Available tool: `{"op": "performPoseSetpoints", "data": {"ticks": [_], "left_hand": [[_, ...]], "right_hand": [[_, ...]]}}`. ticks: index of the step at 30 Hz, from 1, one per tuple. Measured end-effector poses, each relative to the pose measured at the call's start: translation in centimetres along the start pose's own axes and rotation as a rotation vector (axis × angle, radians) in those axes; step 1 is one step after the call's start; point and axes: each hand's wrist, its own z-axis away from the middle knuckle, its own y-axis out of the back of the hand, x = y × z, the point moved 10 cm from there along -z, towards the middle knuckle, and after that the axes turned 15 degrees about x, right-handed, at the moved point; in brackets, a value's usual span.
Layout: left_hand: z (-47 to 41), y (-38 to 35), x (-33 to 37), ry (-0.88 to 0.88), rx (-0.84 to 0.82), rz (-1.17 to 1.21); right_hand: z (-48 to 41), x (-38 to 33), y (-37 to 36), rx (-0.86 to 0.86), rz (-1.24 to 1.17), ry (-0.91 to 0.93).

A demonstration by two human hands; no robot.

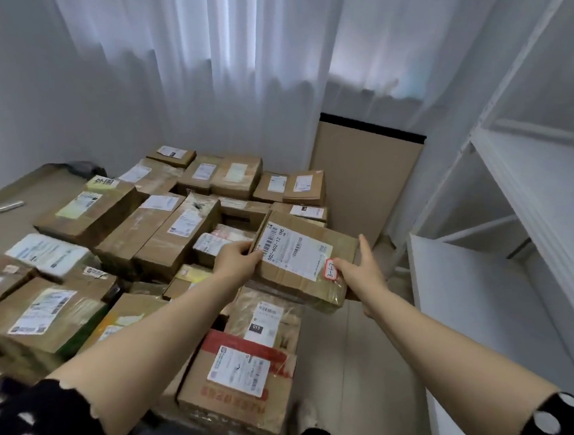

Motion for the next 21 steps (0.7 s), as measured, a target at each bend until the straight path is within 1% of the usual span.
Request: {"op": "performPoseSetpoints", "data": {"ticks": [4,10,13,17,21], "left_hand": [[-7.2,-2.8,0.3,0.051,0.064,-0.043],[-14.2,-6.0,1.2,0.100,0.122,-0.101],[-16.1,-5.7,1.3,0.121,0.175,-0.107],[-17.9,-6.5,0.9,0.151,0.210,-0.050],[-17.9,-8.6,0.1,0.177,0.226,-0.087]], "right_hand": [[-8.4,-0.9,-4.5,-0.093,0.075,-0.071],[-17.5,-3.9,-8.7,-0.157,0.192,-0.017],[-19.3,-5.2,-10.4,-0.221,0.182,-0.027],[-21.1,-4.7,-11.2,-0.277,0.147,-0.065],[-22.7,-2.9,-12.6,-0.427,0.265,-0.070]]}}
